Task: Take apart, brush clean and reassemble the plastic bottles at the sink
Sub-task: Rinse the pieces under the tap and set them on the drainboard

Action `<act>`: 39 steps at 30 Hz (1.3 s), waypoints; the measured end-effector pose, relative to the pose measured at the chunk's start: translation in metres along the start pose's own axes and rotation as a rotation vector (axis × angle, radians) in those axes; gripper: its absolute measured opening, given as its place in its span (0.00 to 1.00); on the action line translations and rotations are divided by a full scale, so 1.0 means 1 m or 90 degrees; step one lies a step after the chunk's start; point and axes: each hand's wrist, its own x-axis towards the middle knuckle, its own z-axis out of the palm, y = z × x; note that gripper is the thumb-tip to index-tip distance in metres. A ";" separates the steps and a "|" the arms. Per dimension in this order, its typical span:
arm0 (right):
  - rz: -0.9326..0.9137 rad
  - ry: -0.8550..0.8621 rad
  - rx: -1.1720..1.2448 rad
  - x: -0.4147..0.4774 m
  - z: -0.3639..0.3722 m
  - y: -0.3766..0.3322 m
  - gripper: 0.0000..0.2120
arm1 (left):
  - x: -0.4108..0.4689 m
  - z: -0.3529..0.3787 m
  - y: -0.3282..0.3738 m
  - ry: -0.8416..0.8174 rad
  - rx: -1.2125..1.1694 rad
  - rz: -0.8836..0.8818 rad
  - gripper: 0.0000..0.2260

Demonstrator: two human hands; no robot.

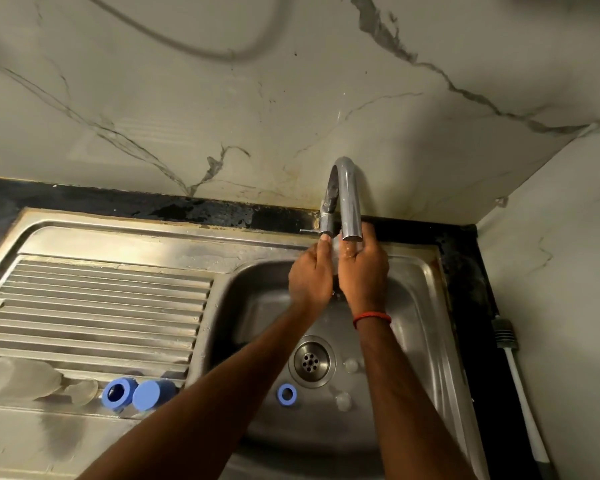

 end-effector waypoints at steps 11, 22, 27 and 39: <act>0.031 -0.224 -0.056 -0.002 -0.020 0.008 0.16 | -0.017 -0.006 -0.022 -0.096 -0.100 0.084 0.15; -0.154 -0.381 -0.020 -0.008 -0.055 -0.008 0.09 | -0.019 -0.045 0.008 -0.195 -0.014 -0.102 0.15; -0.176 -0.426 -0.128 -0.015 -0.072 -0.027 0.12 | -0.030 -0.061 0.003 -0.200 0.081 0.018 0.14; -0.271 -0.386 -0.185 -0.046 -0.093 -0.055 0.23 | -0.064 -0.104 0.009 -0.131 0.136 0.202 0.09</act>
